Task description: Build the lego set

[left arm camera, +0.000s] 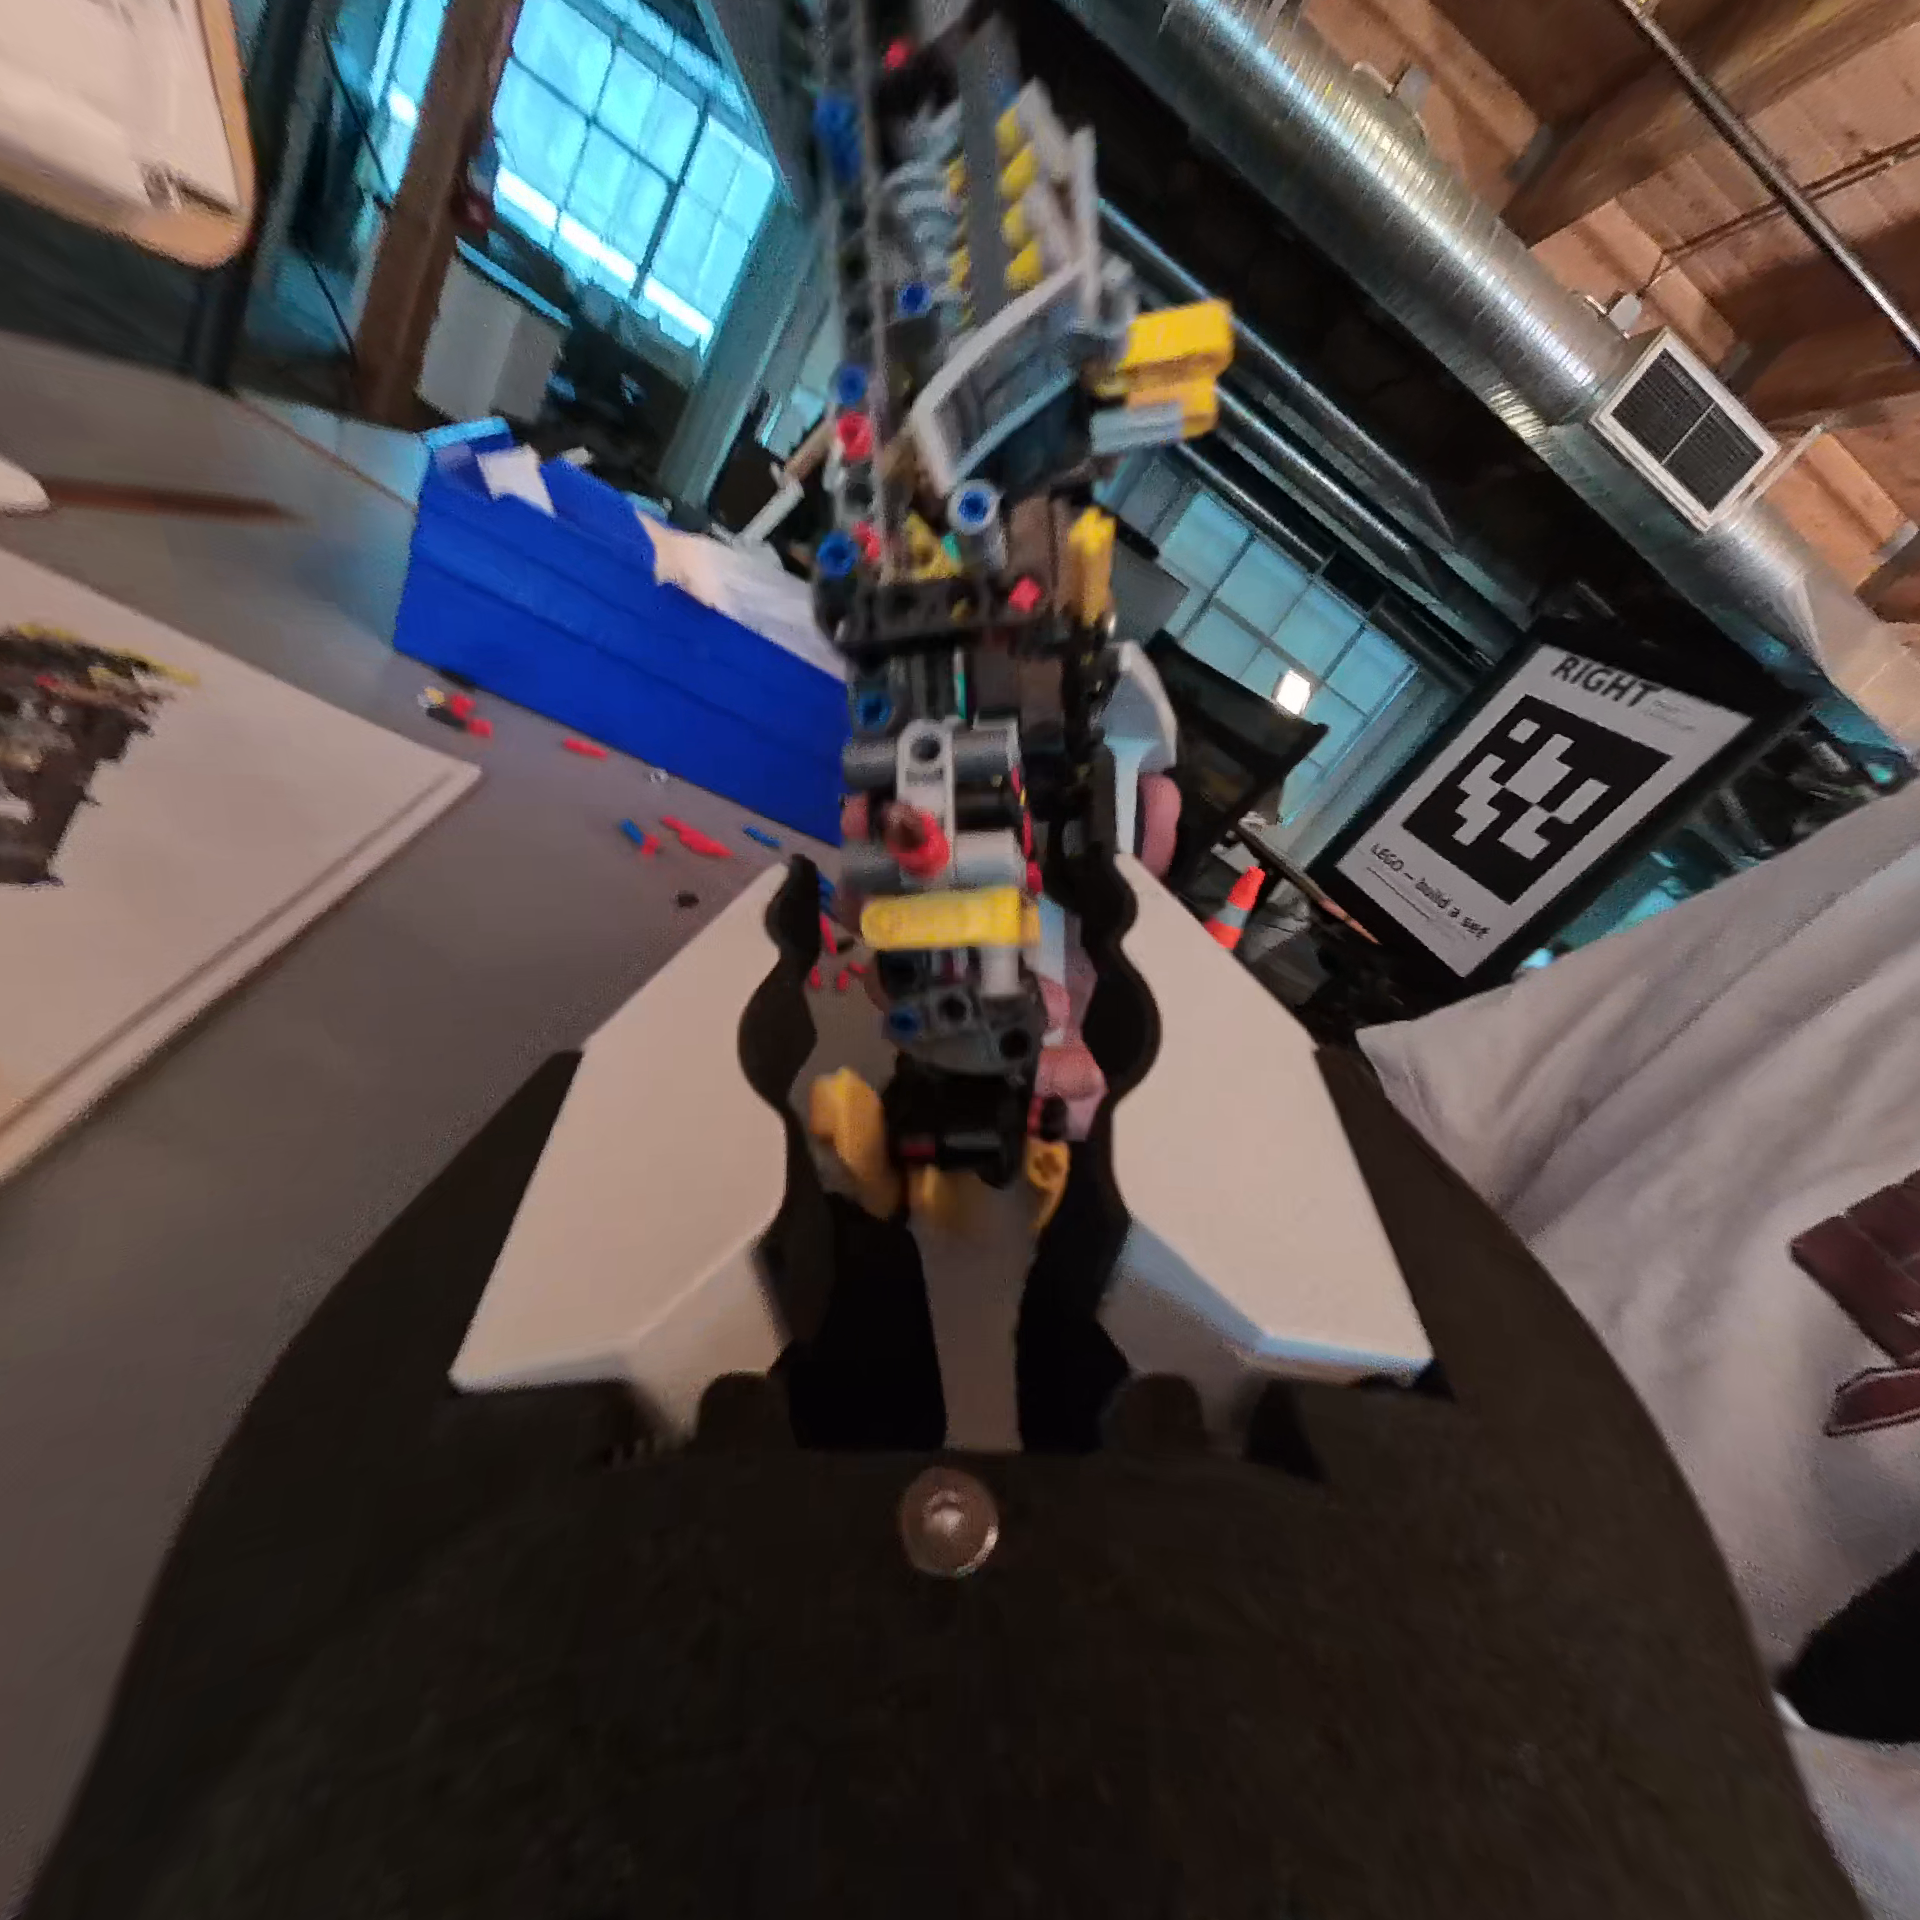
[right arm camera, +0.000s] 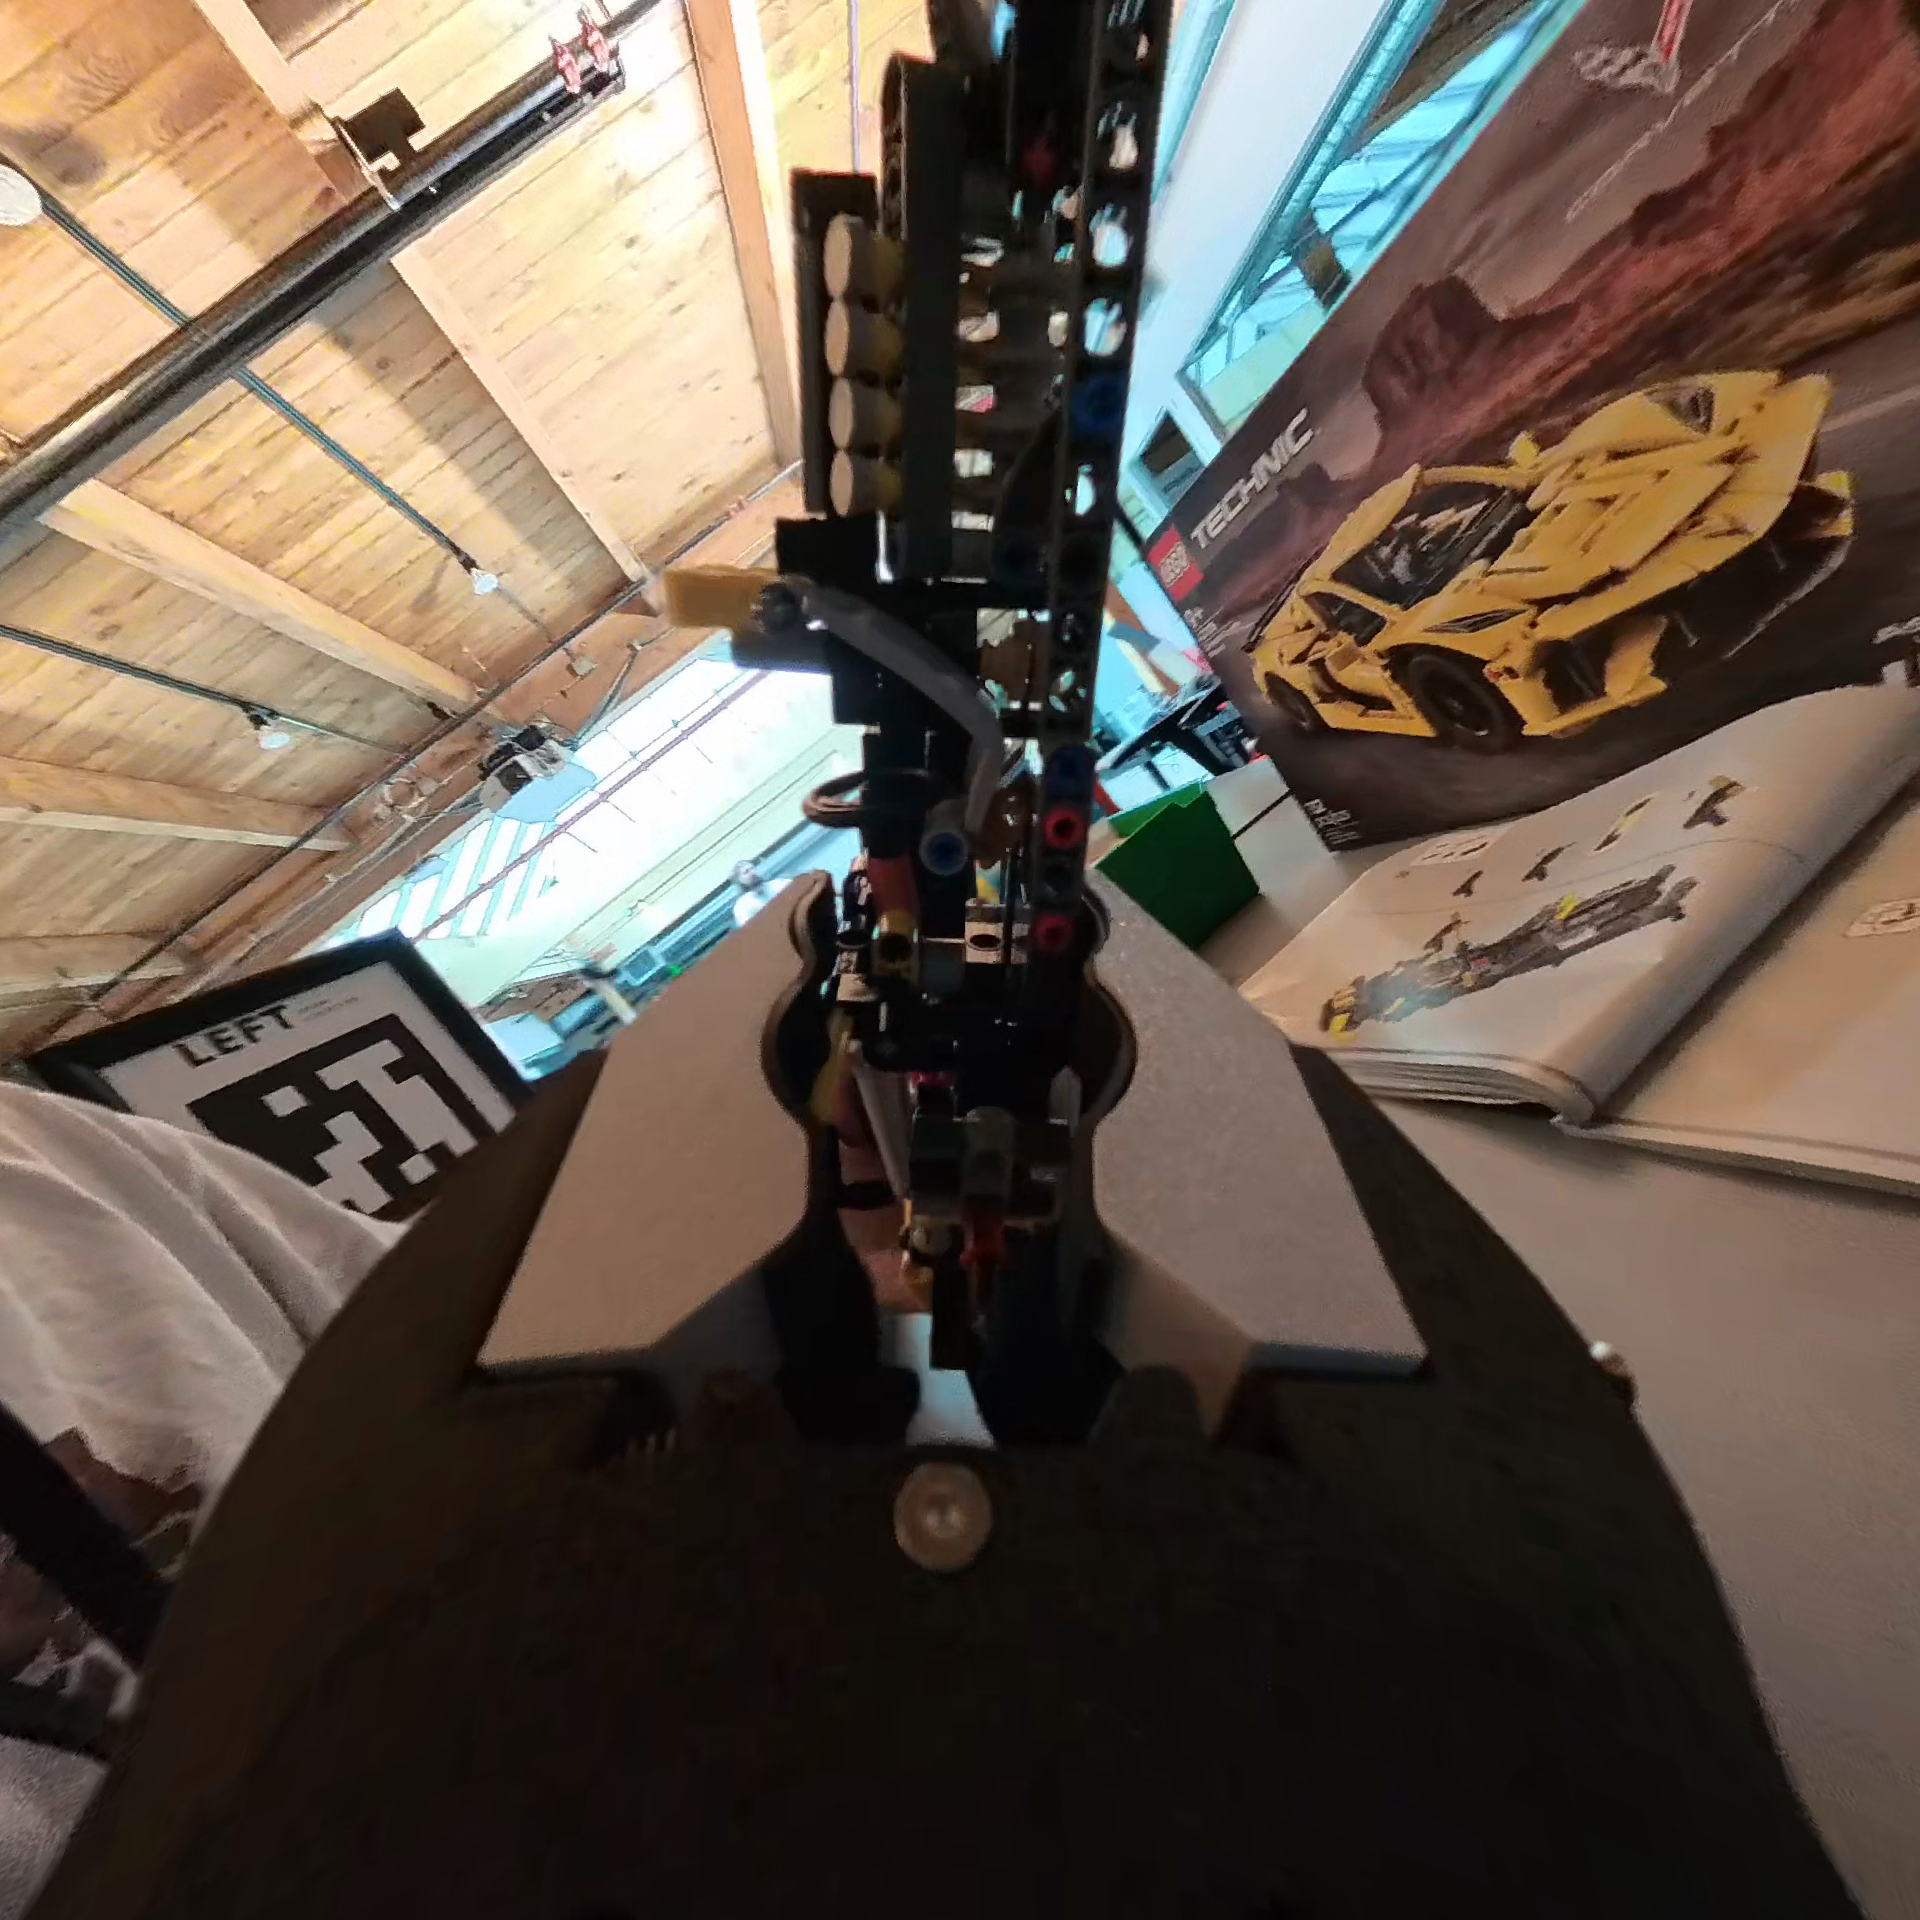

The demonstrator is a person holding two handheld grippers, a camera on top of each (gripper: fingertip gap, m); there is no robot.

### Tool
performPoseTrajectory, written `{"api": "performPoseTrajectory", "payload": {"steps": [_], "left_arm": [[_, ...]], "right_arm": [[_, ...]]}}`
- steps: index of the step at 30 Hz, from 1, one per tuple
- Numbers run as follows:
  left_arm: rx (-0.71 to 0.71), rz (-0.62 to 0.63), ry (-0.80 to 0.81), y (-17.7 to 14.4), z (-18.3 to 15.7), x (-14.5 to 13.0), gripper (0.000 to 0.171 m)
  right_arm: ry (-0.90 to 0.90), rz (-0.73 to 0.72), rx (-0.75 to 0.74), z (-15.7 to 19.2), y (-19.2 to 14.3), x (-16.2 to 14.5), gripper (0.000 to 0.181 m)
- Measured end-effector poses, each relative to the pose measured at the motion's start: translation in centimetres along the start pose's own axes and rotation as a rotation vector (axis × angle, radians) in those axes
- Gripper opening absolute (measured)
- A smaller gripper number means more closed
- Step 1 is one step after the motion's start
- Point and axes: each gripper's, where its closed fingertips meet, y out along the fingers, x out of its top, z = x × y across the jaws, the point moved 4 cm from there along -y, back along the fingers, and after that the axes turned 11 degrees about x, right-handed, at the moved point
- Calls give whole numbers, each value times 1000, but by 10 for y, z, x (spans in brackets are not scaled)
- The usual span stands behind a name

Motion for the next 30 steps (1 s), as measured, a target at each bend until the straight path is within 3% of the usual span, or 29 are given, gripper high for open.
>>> {"api": "performPoseTrajectory", "payload": {"steps": [4, 9, 12, 17, 23, 27, 30], "left_arm": [[-37, 13, -36, 1, -1, -2, 30], [-68, 12, -69, 1, -3, -3, 25], [-44, -22, -7, 0, -3, 0, 25], [107, -104, 155, 2, -2, 5, 25], [467, -202, 512, -7, 4, 21, 25], [694, -211, 792, -12, 5, 24, 25], [760, -194, 936, -9, 0, 20, 25]], "right_arm": [[-39, 32, 13, 3, 1, 1, 42], [-28, 10, 16, 2, 3, 0, 40], [-62, 31, 25, 3, 7, 2, 41], [-220, 74, -105, -1, 8, 7, 59], [-346, 75, -367, 7, 2, 26, 79], [-346, 126, -393, 16, 24, 22, 91], [-269, 143, -311, 17, 39, 18, 96]]}}
